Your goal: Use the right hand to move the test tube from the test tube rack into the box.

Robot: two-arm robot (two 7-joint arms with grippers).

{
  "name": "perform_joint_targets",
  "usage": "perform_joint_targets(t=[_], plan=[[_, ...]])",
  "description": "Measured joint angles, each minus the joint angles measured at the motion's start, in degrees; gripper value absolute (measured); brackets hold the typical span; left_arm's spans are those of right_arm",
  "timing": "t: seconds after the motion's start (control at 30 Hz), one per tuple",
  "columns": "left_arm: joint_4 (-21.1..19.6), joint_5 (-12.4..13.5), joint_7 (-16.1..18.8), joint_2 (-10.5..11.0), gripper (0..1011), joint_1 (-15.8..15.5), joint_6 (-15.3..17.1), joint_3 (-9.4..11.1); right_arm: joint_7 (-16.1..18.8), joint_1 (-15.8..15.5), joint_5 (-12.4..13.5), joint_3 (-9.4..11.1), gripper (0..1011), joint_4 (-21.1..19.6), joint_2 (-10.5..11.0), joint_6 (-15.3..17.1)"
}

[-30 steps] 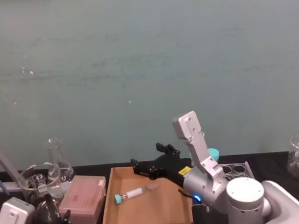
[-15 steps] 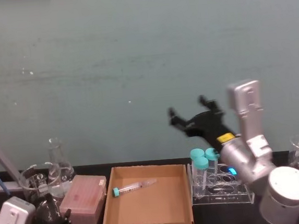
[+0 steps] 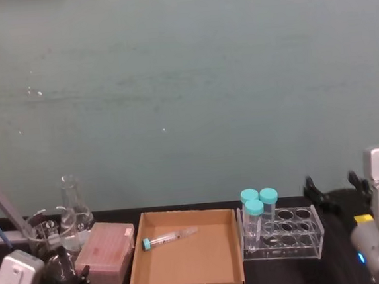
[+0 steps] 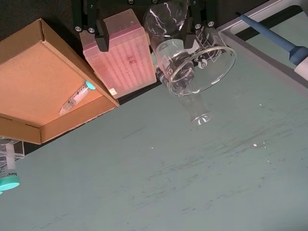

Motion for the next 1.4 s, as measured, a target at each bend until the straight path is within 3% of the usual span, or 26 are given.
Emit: perform_joint_targets(t=[0.3,0.4,1.4], plan=[[0.0,0.0,0.0,0.0,1000,0.0,0.0,0.0,0.0,-2.1,-0.4,2.0,1002,1.0,-0.3,2.8],[0.0,0.0,0.0,0.0,1000,0.0,0.0,0.0,1.1,-2.1,-0.4,2.1,1002,1.2,-0.3,2.8],[0.0,0.0,0.0,0.0,1000,0.0,0.0,0.0,0.5,-2.2,-0.4,2.1,1002,1.0,-0.2,2.8]])
